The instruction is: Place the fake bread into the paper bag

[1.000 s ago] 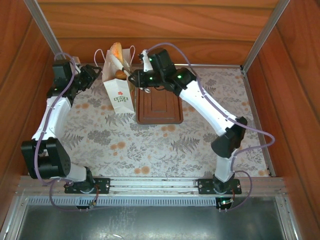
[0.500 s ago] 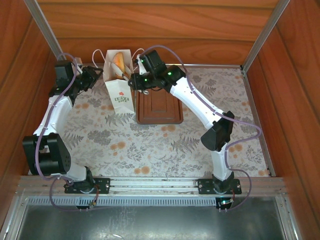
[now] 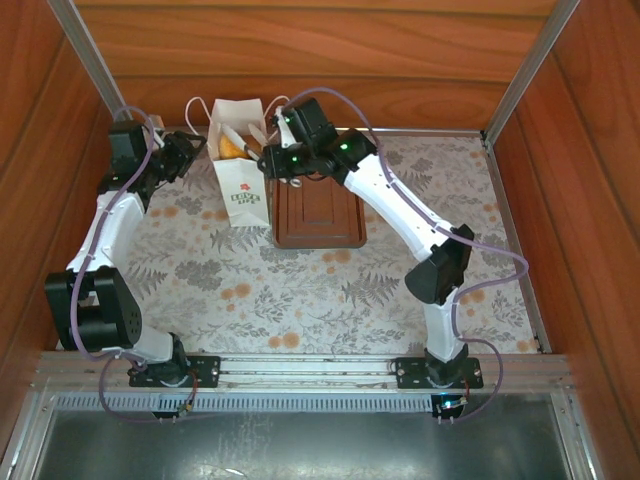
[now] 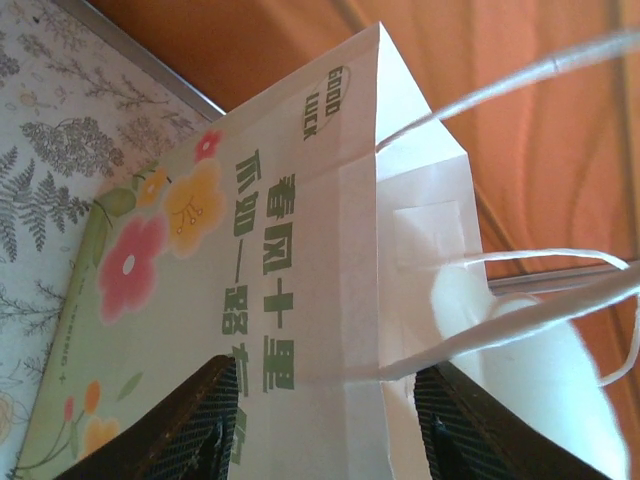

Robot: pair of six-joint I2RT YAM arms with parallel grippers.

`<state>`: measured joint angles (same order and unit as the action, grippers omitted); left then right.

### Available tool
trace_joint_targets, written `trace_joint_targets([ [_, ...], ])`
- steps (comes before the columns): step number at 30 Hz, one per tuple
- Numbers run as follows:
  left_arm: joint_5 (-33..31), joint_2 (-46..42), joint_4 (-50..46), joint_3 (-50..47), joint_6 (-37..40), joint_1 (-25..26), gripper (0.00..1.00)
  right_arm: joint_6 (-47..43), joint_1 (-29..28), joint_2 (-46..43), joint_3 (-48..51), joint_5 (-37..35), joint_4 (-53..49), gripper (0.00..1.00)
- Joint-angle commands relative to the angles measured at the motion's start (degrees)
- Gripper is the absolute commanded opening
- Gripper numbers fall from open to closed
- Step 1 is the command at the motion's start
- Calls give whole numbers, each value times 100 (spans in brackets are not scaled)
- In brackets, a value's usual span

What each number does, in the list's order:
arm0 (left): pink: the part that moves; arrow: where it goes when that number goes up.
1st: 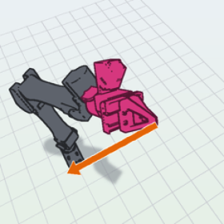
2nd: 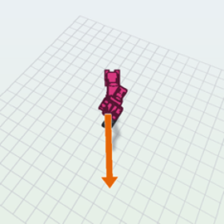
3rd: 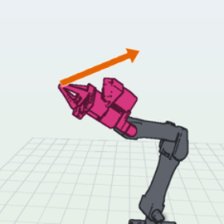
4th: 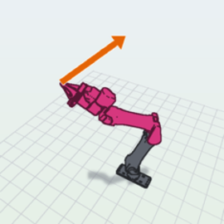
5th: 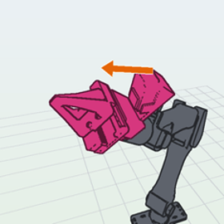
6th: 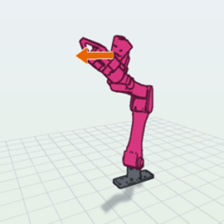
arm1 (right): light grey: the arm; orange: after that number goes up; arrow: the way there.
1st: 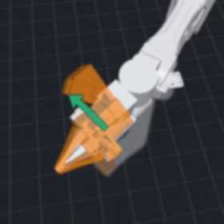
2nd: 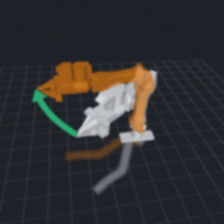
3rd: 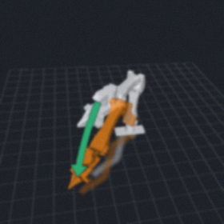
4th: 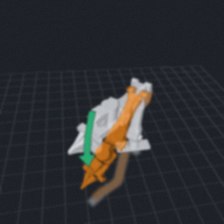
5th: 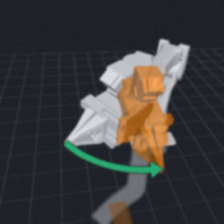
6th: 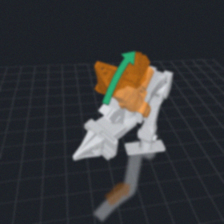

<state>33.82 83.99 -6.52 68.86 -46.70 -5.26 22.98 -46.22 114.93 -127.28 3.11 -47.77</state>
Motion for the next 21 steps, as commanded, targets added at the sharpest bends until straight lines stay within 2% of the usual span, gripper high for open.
trace_joint_targets([
  [1, -3, -438, -12, -2, -41, -116, 59, -99, -47, -728, -118, 78, 143, 53],
  [5, -73, -837, -103, -43, -70, -175, 72, -89, -48, -1360, 319, 154, 371, 52],
  [10, -102, -1413, -114, -322, -172, -294, 80, -88, -45, -2307, 1035, -23, 520, 51],
  [15, -499, -2141, -331, -810, -156, -415, 89, -110, 2, -3404, 2231, -616, 825, 51],
  [21, -1013, -3055, -600, -1423, -243, -599, 96, -83, 172, -4383, 3408, -1284, 713, 50],
])
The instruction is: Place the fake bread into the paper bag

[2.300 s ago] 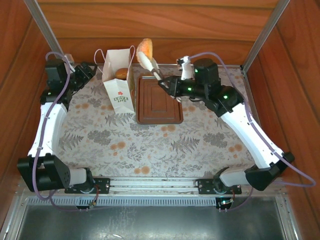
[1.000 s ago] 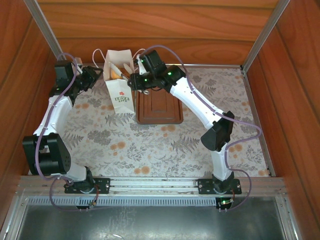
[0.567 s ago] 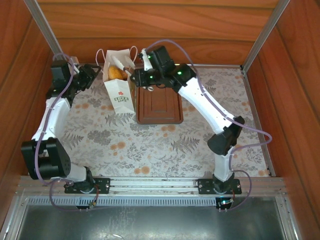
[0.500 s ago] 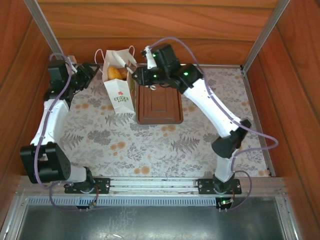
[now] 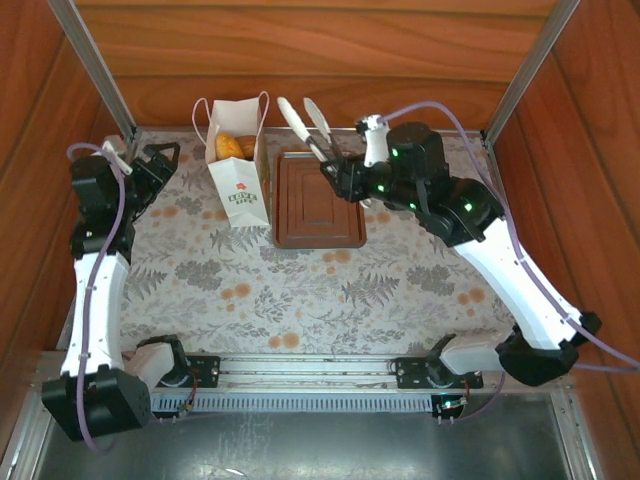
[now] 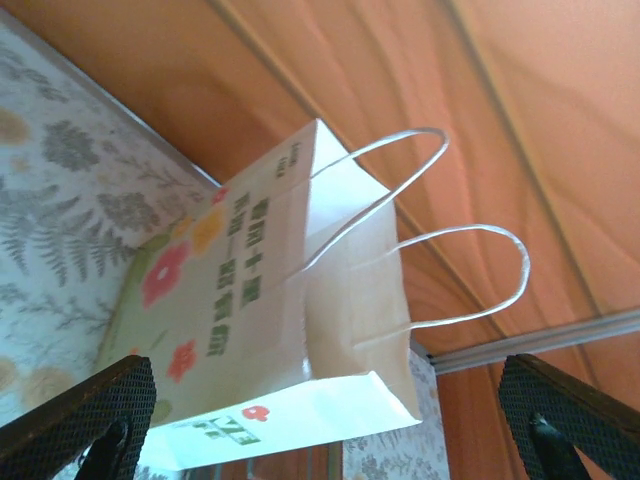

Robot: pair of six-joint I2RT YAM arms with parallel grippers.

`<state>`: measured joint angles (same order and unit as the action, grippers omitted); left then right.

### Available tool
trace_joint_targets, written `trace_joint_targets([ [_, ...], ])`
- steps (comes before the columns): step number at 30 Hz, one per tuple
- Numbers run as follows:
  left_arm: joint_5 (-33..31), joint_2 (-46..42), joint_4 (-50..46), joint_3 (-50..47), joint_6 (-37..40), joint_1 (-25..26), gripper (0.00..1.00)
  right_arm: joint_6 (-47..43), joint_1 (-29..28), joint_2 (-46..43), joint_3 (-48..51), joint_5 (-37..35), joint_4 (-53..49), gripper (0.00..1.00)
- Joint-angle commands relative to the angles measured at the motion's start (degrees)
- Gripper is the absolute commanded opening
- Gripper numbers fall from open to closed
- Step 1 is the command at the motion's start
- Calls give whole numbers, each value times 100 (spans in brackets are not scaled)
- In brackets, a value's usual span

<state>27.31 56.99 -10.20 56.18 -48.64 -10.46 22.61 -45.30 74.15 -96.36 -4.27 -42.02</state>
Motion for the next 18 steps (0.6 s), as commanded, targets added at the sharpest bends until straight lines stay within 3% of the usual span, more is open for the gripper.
trace_joint_targets([
  [1, -471, -519, -288, -254, -44, -96, 98, -31, 96, -449, 528, -672, 141, 50],
  [8, -924, -1384, -706, -848, 52, -106, 100, 34, 197, -1028, 1903, -1301, 219, 50],
  [18, -1009, -1913, -900, -1711, -154, -114, 100, -204, 319, -819, 3597, -1509, 1246, 49],
])
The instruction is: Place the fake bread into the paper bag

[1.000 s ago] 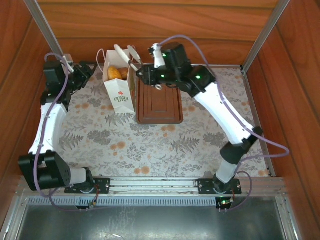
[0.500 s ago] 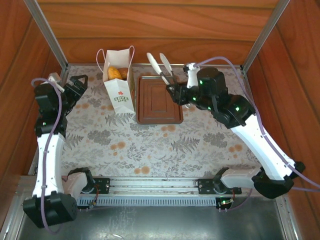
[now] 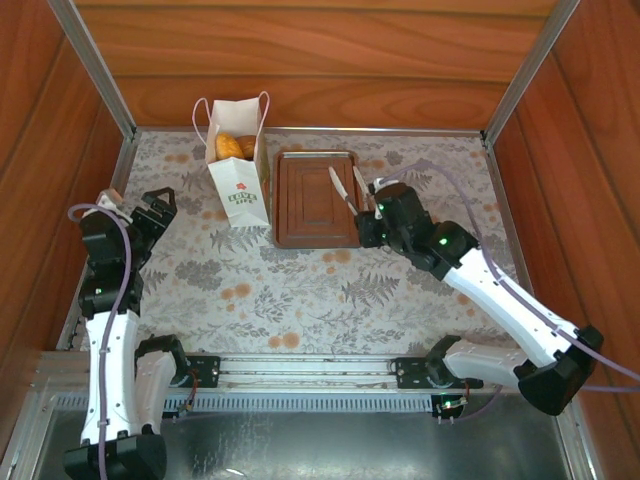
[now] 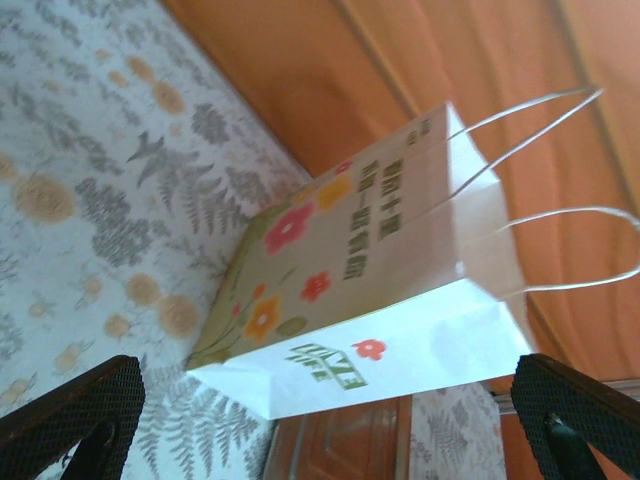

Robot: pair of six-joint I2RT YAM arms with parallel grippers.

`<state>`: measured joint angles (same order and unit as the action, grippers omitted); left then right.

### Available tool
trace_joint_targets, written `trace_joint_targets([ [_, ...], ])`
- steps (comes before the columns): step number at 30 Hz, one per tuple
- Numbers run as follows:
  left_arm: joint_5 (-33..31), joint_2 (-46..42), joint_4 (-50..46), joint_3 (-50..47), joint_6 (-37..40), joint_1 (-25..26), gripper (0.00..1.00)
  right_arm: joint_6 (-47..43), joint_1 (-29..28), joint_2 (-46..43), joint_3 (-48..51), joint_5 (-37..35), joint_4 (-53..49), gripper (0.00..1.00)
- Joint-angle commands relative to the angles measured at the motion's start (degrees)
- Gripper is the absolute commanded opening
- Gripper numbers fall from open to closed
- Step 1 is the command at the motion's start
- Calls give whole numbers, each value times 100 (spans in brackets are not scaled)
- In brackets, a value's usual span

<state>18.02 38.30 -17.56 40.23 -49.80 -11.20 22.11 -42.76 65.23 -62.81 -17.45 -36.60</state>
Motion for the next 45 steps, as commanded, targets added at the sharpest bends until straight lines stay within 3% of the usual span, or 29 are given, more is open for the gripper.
trace_joint_targets([
  [1, -74, -35, -169, -167, -30, -40, 100, -210, 91, 147, 383, -172, 869, 50],
  [9, -246, 157, -179, -330, 21, -47, 100, -368, 259, 915, 866, 128, 1919, 49],
  [21, -593, 954, 80, -346, 88, -43, 100, -1117, 339, 2475, 353, 409, 2876, 50],
  [29, -676, 1586, 330, -19, 58, -40, 100, -1494, 361, 3551, -114, 313, 2634, 51],
  [42, -908, 2052, 596, 313, 49, -40, 100, -1189, 357, 3651, 330, 686, 2105, 55],
  [45, -914, 2115, 621, 419, 45, -45, 100, -1142, 358, 3698, 329, 841, 2057, 63],
])
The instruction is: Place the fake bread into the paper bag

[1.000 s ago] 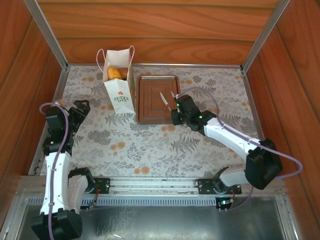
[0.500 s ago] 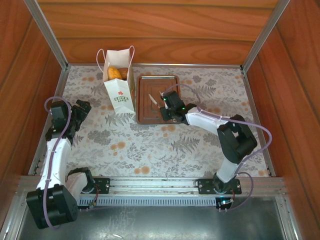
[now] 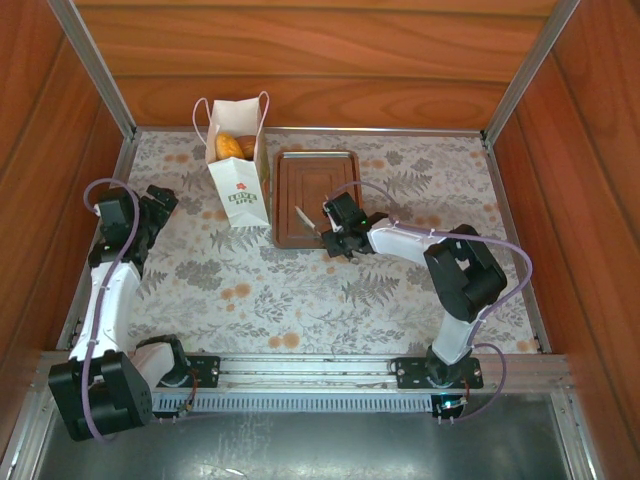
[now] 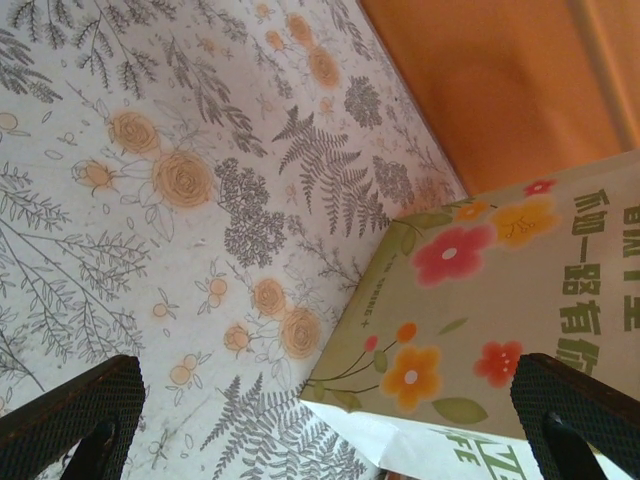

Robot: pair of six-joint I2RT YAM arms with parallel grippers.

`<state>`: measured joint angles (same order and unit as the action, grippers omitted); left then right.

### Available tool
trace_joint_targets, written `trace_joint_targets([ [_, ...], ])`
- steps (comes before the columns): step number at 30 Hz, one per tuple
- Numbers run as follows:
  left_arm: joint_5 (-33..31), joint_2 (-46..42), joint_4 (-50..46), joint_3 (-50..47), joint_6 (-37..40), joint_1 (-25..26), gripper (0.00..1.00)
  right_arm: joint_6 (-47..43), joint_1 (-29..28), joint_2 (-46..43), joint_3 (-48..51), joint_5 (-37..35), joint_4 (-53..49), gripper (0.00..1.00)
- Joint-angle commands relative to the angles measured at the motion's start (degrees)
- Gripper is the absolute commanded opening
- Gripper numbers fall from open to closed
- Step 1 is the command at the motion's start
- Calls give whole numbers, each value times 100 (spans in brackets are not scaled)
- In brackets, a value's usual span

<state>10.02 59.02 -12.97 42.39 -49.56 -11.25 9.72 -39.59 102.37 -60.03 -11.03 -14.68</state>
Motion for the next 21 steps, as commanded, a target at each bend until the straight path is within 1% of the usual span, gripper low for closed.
trace_joint_targets([
  [1, -128, 54, 188, 216, 24, -36, 100, 128, 44, -25, 51, 206, -147, 65],
  [4, -204, 66, 262, 219, 25, -37, 100, 195, 41, -94, 53, 104, -208, 70],
  [8, -340, 112, 379, 173, -37, -36, 100, 275, 48, -291, 52, -135, -305, 85],
  [10, -354, 119, 471, 135, -142, -38, 100, 360, 89, -453, 62, -159, -355, 90],
  [12, -325, 108, 584, 120, -232, -41, 100, 427, 155, -628, 32, -75, -427, 90],
  [13, -306, 102, 619, 120, -253, -38, 100, 443, 194, -673, 19, -14, -480, 94],
  [14, -312, 84, 614, 120, -251, -40, 100, 472, 238, -920, -16, 19, -558, 95],
  [18, -459, -33, 550, 96, -197, -37, 100, 565, 432, -1415, -150, 107, -878, 96],
  [21, -592, -147, 432, 57, -65, -36, 100, 620, 670, -1961, -141, 135, -1000, 96],
])
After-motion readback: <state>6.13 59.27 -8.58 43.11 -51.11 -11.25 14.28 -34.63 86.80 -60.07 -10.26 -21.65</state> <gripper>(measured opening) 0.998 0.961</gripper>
